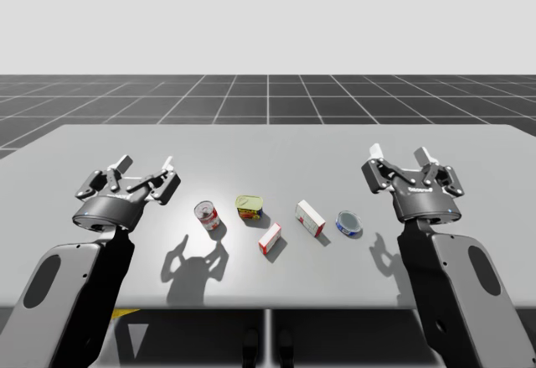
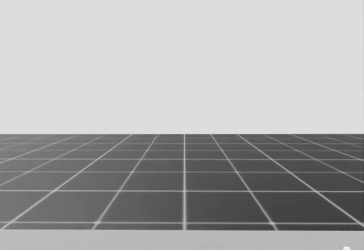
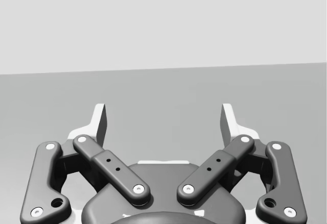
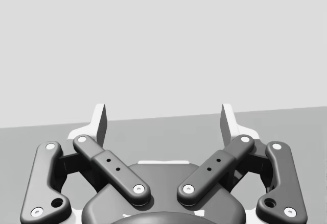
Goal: Pick up the potted meat can and lift it.
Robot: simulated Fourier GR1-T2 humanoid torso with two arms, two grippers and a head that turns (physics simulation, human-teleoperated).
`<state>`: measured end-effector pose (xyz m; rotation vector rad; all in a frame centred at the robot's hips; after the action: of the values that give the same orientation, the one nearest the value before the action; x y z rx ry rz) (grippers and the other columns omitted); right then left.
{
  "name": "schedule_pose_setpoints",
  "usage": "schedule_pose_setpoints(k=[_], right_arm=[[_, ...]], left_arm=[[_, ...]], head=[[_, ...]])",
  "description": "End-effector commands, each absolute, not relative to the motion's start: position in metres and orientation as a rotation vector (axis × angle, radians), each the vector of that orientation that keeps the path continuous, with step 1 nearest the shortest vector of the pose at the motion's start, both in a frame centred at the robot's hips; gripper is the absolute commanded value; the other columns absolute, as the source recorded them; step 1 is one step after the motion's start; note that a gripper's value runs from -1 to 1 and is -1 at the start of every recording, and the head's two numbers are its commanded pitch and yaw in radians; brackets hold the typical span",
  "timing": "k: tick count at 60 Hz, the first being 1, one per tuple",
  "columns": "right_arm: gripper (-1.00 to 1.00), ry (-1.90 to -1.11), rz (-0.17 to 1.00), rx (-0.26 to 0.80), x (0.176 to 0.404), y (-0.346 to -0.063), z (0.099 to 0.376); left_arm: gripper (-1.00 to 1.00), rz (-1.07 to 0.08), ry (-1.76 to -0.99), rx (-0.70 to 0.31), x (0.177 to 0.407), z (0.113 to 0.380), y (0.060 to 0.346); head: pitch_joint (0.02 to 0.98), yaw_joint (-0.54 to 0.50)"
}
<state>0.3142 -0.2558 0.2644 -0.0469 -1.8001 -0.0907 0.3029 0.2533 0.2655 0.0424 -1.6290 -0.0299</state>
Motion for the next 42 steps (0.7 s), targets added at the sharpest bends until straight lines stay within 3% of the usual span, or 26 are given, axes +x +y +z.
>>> schedule_pose_setpoints(k=[1, 3, 18, 42], right_arm=[[-1.0, -1.813, -0.116, -0.055, 0.3118, -0.2553, 0.2635], [-1.0, -1.82, -0.067, -0.053, 0.312, -0.2555, 0.2636], [-1.0, -1.775, -0.073, -0.01, 0.3141, -0.2569, 0.2649], [-1.0, -1.765, -0.056, -0.06, 0.3154, -0.2568, 0.2645]], left_arm=[[-1.0, -0.031, -1.629, 0.045, 0.3031, 0.2656, 0.2539], [-1.0, -0.031, -1.629, 0.045, 0.3032, 0.2656, 0.2539], [-1.0, -0.032, -1.628, 0.049, 0.3035, 0.2654, 0.254], [-1.0, -0.046, -1.625, 0.06, 0.305, 0.2639, 0.2529]], head=[[0.066, 0.01], [0.07, 0.01], [0.179, 0.01], [0.548, 0.01]])
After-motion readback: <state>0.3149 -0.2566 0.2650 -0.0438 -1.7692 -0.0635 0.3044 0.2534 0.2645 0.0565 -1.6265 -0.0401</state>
